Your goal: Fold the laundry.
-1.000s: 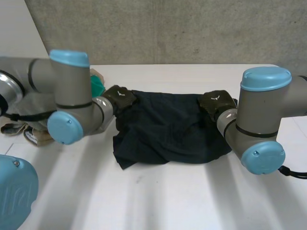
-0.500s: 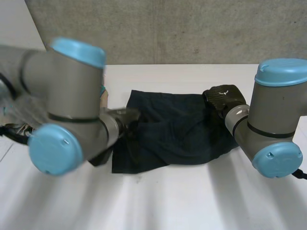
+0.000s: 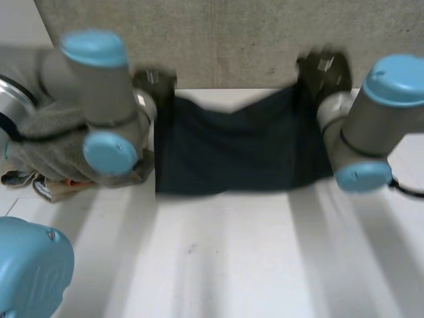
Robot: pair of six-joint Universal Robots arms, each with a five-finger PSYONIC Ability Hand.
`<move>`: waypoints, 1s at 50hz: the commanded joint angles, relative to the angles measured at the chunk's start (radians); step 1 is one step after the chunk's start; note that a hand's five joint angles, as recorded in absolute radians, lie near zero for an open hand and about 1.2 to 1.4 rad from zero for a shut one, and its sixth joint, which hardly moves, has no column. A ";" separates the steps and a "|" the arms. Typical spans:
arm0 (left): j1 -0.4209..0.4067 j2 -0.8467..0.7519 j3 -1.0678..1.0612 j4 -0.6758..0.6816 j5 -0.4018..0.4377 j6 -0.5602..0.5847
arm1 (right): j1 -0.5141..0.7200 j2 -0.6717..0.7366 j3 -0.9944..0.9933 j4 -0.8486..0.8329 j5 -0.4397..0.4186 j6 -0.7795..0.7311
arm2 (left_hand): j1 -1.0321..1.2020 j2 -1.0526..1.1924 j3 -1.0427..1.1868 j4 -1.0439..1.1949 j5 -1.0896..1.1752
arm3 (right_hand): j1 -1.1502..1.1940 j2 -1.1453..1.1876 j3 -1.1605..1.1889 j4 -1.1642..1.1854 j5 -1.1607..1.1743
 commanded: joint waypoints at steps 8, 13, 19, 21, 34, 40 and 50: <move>0.047 0.152 0.154 0.291 0.051 -0.181 | -0.013 -0.001 -0.124 -0.501 0.024 0.083 | 0.215 0.202 0.208 0.200 0.258 | 0.257 0.217 0.204 0.198 0.194; 0.054 0.189 -0.061 0.324 0.055 -0.173 | -0.018 0.016 -0.081 -0.413 -0.042 0.089 | 0.215 0.202 0.208 0.200 0.258 | 0.257 0.217 0.204 0.198 0.194; 0.054 0.205 -0.374 0.384 0.088 -0.153 | -0.028 0.060 0.034 -0.318 -0.134 0.077 | 0.215 0.202 0.208 0.200 0.258 | 0.257 0.217 0.204 0.198 0.194; 0.051 0.191 -0.472 0.402 0.109 -0.139 | -0.031 0.074 0.069 -0.300 -0.137 0.066 | 0.215 0.202 0.208 0.200 0.258 | 0.257 0.217 0.204 0.198 0.194; 0.033 0.361 -0.839 0.125 0.146 0.054 | -0.038 -0.010 0.348 0.074 -0.135 -0.224 | 0.215 0.202 0.208 0.200 0.258 | 0.257 0.217 0.204 0.198 0.194; -0.024 0.554 -1.020 -0.085 0.141 0.215 | -0.067 -0.231 0.446 0.332 -0.123 -0.377 | 0.215 0.202 0.208 0.200 0.258 | 0.257 0.217 0.204 0.198 0.194; -0.117 0.723 -1.177 -0.328 0.128 0.404 | -0.119 -0.444 0.631 0.718 -0.215 -0.723 | 0.215 0.202 0.208 0.200 0.258 | 0.257 0.217 0.204 0.198 0.194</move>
